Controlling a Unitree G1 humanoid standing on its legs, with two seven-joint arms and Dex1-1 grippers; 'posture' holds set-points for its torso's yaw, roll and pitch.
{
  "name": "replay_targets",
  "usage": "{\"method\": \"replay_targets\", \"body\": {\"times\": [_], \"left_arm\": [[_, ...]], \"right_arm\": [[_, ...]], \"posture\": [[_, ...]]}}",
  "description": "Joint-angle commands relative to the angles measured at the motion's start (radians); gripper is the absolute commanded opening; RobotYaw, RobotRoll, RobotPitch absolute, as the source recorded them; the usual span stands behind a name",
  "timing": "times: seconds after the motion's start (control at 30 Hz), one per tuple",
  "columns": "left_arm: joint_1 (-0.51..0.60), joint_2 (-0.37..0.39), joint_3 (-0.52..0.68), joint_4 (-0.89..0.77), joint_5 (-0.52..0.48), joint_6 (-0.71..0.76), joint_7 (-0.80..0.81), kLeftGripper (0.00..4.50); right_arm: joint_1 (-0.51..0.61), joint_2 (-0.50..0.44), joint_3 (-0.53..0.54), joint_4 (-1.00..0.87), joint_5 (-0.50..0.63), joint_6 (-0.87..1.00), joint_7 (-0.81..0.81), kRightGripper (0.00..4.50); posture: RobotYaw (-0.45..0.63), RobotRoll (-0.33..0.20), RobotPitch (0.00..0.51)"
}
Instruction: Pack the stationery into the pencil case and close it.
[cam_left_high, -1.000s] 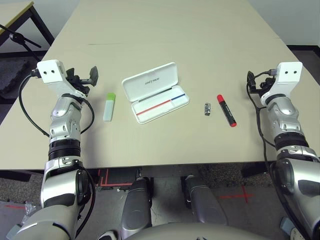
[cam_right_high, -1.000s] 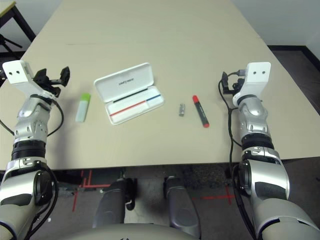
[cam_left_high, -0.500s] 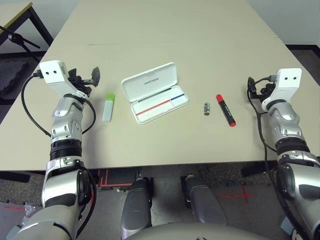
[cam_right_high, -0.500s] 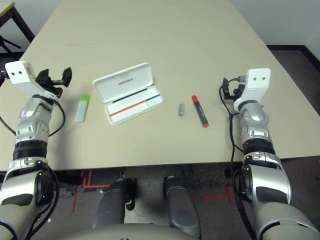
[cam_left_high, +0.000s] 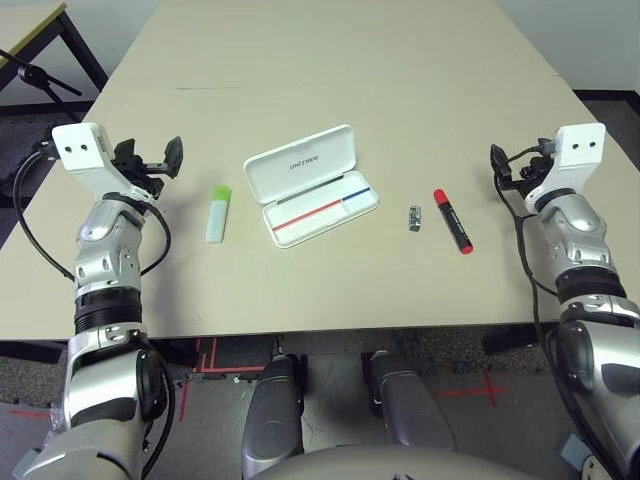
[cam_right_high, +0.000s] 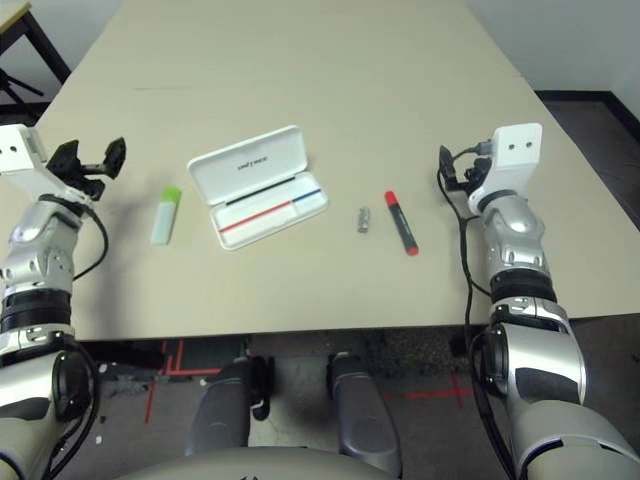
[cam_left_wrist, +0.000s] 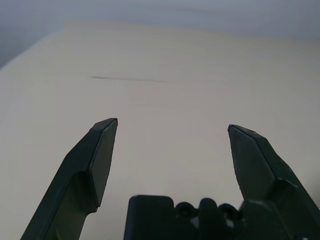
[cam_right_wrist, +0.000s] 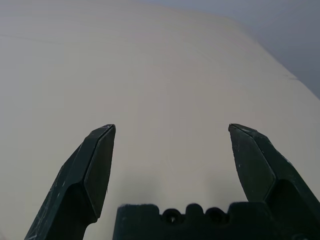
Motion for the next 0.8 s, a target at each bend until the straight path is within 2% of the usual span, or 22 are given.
{"method": "replay_targets", "body": {"times": [0.03, 0.17, 0.37, 0.57, 0.8], "left_arm": [[0.056, 0.039, -0.015, -0.159, -0.056, 0.098, -0.067, 4.46], [0.071, 0.077, -0.014, -0.303, -0.12, 0.221, -0.099, 4.46], [0.129, 0.149, -0.087, -0.529, -0.187, 0.356, -0.199, 4.46], [0.138, 0.199, -0.159, -0.643, -0.219, 0.443, -0.258, 4.46], [0.109, 0.207, -0.267, -0.691, -0.211, 0.5, -0.292, 4.46]], "right_arm": [[-0.014, 0.0, 0.029, -0.012, -0.009, 0.022, 0.052, 4.5], [-0.021, 0.01, 0.064, -0.038, -0.014, 0.036, 0.111, 4.5], [-0.029, 0.014, 0.109, -0.075, -0.018, 0.05, 0.202, 4.5], [-0.014, 0.006, 0.152, -0.144, -0.005, 0.096, 0.334, 4.5], [0.041, -0.001, 0.188, -0.298, 0.025, 0.214, 0.473, 4.5]], "posture": [[-0.04, 0.0, 0.171], [-0.03, 0.0, 0.171], [-0.01, 0.0, 0.17], [-0.01, 0.0, 0.17], [-0.02, 0.0, 0.167]]}}
